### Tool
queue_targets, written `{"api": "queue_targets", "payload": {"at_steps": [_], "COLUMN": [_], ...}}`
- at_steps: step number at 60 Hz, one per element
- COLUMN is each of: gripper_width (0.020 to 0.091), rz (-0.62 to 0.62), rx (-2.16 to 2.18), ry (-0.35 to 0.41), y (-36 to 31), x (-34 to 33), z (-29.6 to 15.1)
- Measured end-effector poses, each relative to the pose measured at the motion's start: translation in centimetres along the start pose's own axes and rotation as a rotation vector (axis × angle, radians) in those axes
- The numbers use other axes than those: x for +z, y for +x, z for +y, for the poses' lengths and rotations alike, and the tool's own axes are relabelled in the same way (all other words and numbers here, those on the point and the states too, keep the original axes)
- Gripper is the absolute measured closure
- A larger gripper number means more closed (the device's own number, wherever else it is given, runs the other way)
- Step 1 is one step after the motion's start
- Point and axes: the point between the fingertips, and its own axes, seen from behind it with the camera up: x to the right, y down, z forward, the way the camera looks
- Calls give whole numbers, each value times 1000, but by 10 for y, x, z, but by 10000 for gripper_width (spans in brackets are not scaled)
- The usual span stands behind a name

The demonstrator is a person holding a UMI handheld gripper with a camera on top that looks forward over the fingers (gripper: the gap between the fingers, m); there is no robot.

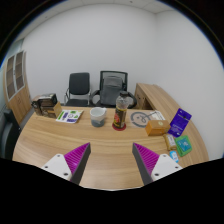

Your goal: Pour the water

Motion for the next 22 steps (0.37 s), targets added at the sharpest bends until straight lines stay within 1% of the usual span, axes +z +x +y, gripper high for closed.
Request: {"api": "queue_targets", "payload": {"at_steps": [6,15,22], "gripper_width": [248,246,247], "rz": [20,38,61], "rx": [21,32,15], "ry": [-7,-28,-26], "y": [-10,-19,-20], "x": [-24,-43,-49], "z": [15,31,29]}}
